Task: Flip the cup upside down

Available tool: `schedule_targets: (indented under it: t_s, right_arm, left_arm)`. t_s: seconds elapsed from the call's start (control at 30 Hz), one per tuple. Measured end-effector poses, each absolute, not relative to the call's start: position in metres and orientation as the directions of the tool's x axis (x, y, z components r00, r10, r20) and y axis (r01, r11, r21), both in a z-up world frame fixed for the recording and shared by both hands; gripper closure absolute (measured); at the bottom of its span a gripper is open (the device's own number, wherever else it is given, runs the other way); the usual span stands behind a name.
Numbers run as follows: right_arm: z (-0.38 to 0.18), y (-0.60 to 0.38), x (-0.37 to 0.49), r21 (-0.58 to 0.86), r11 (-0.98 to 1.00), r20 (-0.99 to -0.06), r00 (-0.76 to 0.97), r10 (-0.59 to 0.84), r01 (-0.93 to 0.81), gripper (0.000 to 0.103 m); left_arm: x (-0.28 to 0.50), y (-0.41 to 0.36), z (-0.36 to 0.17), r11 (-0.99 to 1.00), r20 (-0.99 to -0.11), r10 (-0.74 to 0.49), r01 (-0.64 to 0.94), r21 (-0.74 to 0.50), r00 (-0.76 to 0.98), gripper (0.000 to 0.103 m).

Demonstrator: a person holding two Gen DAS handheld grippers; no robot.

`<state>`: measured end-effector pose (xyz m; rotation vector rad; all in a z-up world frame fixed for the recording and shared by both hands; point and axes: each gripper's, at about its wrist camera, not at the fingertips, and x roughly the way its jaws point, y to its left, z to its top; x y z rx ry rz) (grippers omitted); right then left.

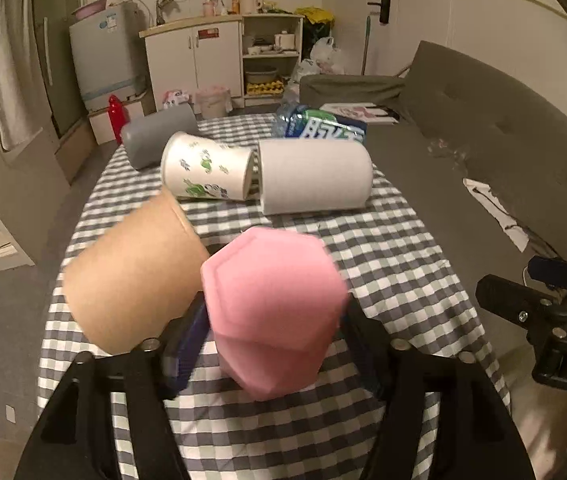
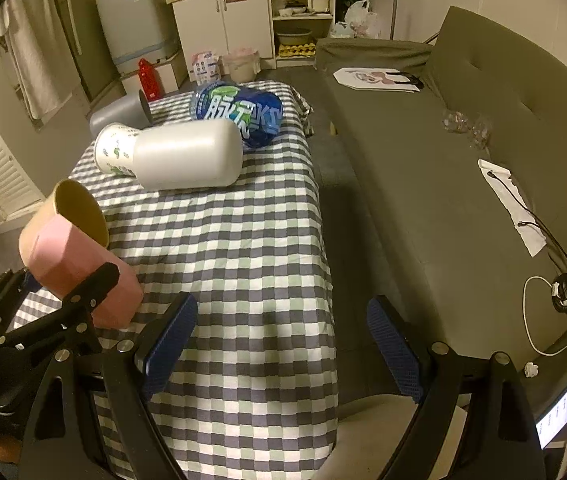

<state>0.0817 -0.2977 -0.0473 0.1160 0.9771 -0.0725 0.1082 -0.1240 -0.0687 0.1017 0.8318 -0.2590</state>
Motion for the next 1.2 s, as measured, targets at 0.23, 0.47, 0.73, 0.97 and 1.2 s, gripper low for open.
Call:
schedule_targets:
  t_s: [0.23, 0.47, 0.73, 0.97, 1.2]
  right_arm:
    - [-0.021, -0.292, 0.068, 0.103, 0.991, -0.766, 0.643, 0.023, 0.087, 0.016]
    - [0.017, -0.276, 0.044, 0.108, 0.993, -0.664, 0.747, 0.032, 0.053, 0.016]
    - [0.029, -0.244, 0.02, 0.066, 0.998, -0.61, 0.791, 0.043, -0.003, 0.016]
    - [0.016, -0.227, 0.013, 0.039, 0.999, -0.6, 0.798, 0.047, -0.029, 0.016]
    - [-0.015, -0.212, 0.015, -0.013, 0.999, -0.62, 0.784, 0.027, -0.045, 0.012]
  left_arm:
    - [0.092, -0.106, -0.035, 0.969, -0.696, -0.203, 0.244, -0.041, 0.689, 0.021]
    - [0.056, -0.061, 0.012, 0.976, -0.584, -0.209, 0.201, -0.081, 0.784, 0.02]
    - [0.029, -0.014, 0.019, 0.984, -0.528, -0.176, 0.135, -0.114, 0.831, 0.02]
    - [0.017, -0.002, 0.006, 0.988, -0.525, -0.151, 0.106, -0.115, 0.837, 0.02]
    - [0.011, -0.006, -0.01, 0.988, -0.522, -0.151, 0.111, -0.108, 0.84, 0.002]
